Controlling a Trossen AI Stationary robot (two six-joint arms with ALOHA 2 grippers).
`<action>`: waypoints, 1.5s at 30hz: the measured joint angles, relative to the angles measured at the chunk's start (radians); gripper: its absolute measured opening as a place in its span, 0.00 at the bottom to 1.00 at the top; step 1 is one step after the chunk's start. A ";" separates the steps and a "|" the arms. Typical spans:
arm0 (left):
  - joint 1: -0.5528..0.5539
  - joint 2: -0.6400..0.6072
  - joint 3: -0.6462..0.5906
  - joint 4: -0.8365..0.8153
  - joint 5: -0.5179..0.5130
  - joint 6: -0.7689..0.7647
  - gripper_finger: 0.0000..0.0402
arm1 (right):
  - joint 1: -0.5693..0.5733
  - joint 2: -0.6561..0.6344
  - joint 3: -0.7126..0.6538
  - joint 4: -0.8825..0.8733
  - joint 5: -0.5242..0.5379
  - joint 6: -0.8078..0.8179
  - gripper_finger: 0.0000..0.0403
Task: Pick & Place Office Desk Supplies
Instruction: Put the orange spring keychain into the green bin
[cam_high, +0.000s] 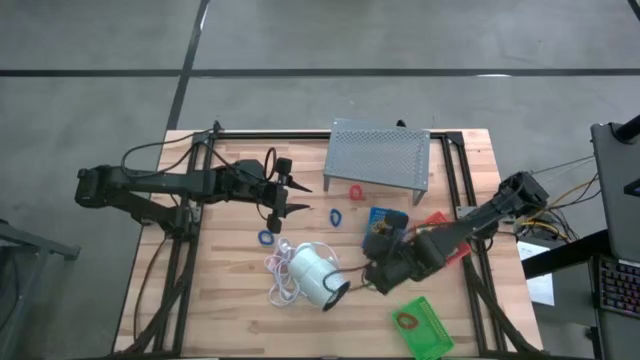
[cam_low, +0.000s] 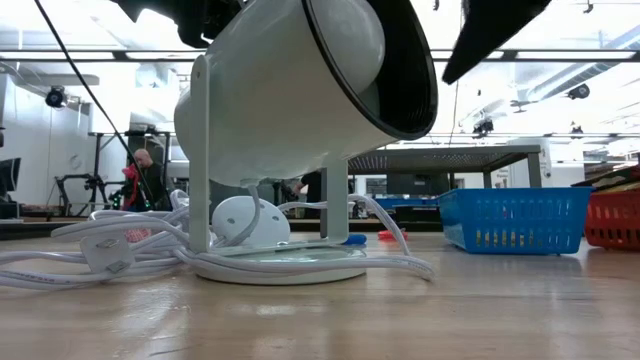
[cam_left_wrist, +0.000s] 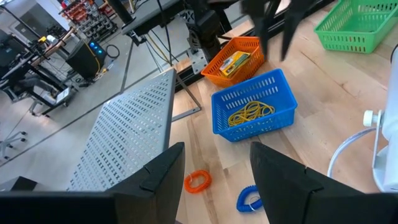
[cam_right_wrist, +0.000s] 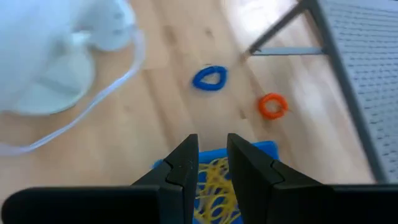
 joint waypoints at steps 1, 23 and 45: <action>0.000 0.000 0.000 0.000 0.000 -0.001 0.46 | -0.023 -0.002 0.000 -0.001 0.001 -0.007 0.20; 0.000 0.000 0.000 -0.003 0.000 -0.008 0.46 | -0.355 -0.005 0.031 0.025 -0.014 -0.031 0.20; 0.000 0.000 0.000 -0.019 0.000 -0.031 0.46 | -0.358 0.002 0.039 0.179 -0.484 -0.151 0.20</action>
